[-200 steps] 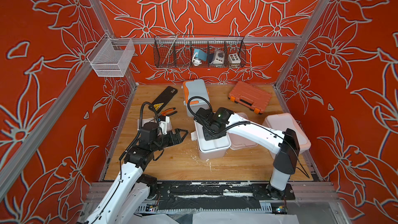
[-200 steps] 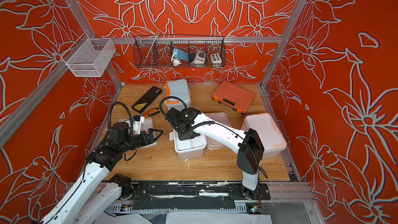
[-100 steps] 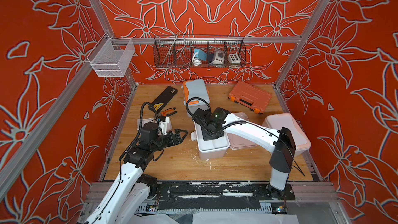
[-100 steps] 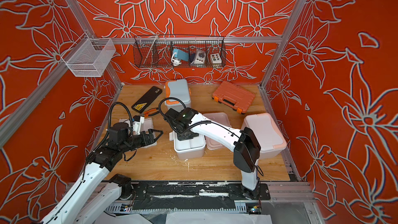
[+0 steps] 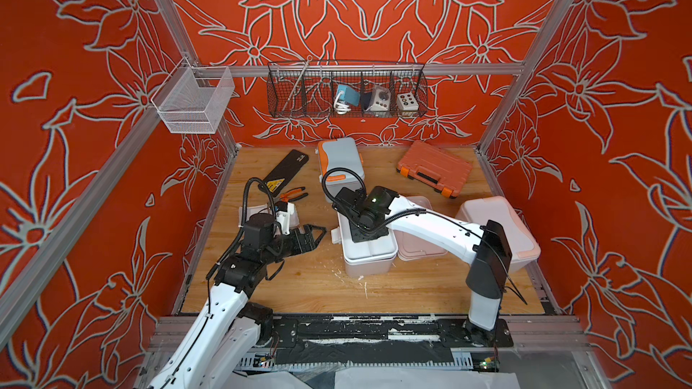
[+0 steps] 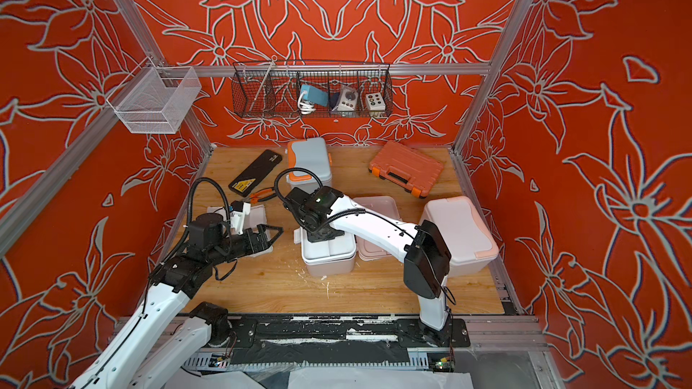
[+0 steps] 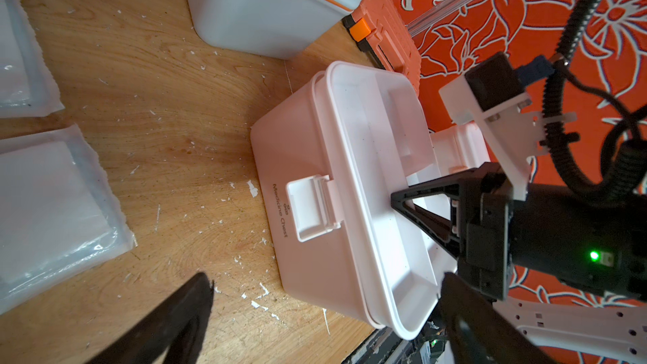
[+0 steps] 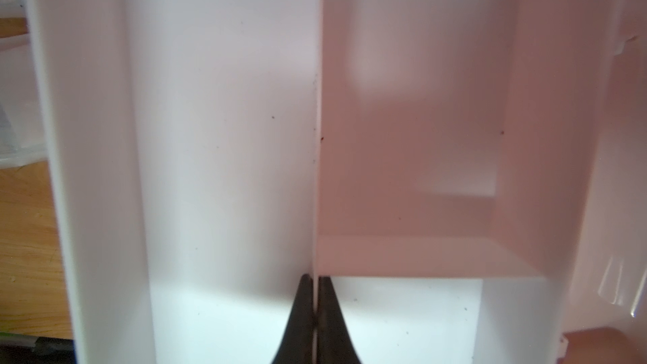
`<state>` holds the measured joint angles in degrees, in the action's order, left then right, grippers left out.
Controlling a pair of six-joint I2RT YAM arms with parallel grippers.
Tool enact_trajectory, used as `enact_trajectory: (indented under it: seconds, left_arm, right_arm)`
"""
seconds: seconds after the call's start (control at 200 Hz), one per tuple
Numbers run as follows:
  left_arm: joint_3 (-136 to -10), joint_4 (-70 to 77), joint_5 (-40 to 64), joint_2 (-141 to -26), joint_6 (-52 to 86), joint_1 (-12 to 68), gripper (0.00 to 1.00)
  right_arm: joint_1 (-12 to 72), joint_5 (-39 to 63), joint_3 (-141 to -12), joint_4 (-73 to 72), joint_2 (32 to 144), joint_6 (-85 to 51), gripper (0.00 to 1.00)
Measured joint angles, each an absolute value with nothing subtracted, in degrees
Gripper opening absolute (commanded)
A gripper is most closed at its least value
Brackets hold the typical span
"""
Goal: Open first aid kits and take out gauze
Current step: Place the compartment layer in the first aid kit.
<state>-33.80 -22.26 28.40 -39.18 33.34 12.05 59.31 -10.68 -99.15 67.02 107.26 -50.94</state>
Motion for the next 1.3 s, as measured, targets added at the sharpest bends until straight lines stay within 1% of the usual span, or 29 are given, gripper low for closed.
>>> enact_trajectory:
  seconds: [0.34, 0.856, 0.871, 0.911, 0.971, 1.021, 1.066, 1.171, 1.191, 1.231, 1.256, 1.276, 1.301]
  left_arm:
    - [-33.80, -22.70, 28.34, -39.13, 33.23, 12.05, 0.98]
    - [-33.85, -23.07, 28.36, -39.55, 33.23, 12.05, 0.98]
    - [-33.85, -23.03, 28.36, -39.64, 33.23, 12.05, 0.98]
    - [-33.87, -23.05, 28.36, -39.77, 33.23, 12.05, 0.98]
    - [-33.87, -23.05, 28.38, -39.90, 33.26, 12.05, 0.98]
    - [-33.87, -23.05, 28.36, -39.94, 33.26, 12.05, 0.98]
    - [-33.93, -23.05, 28.40, -40.05, 33.26, 12.05, 0.98]
    - [-34.22, -23.09, 28.40, -40.45, 33.26, 12.05, 0.98]
    - [-34.30, -23.11, 28.38, -40.53, 33.28, 12.05, 0.98]
    - [-34.54, -23.14, 28.38, -40.64, 33.28, 12.05, 0.98]
    - [-34.65, -23.11, 28.38, -40.69, 33.28, 12.05, 0.98]
    - [-34.79, -23.11, 28.38, -40.73, 33.28, 12.05, 0.98]
    - [-34.92, -23.14, 28.40, -40.80, 33.28, 12.05, 0.98]
  right_arm:
    - [59.13, -10.61, -99.00, 65.76, 107.35, -51.40, 0.00]
    - [58.89, -8.69, -95.07, 62.02, 106.94, -52.10, 0.00]
    - [58.87, -8.67, -95.09, 62.00, 106.94, -52.07, 0.05]
    - [58.87, -8.62, -95.09, 62.00, 106.94, -52.16, 0.24]
    - [58.87, -8.49, -95.09, 61.95, 106.94, -51.92, 0.43]
    - [58.87, -8.38, -95.09, 61.98, 106.94, -51.48, 0.55]
    - [58.87, -8.47, -95.22, 62.26, 106.94, -50.92, 0.61]
    - [58.87, -8.38, -96.25, 63.20, 106.78, -50.13, 0.64]
    - [58.87, -8.40, -96.49, 63.42, 106.74, -49.95, 0.68]
    - [58.87, -8.47, -96.88, 63.83, 106.56, -49.60, 0.70]
    - [58.87, -8.49, -96.99, 64.10, 106.39, -49.63, 0.74]
    - [58.87, -8.56, -97.01, 64.29, 106.08, -49.65, 0.75]
    - [58.87, -8.58, -97.01, 64.60, 105.73, -49.15, 0.80]
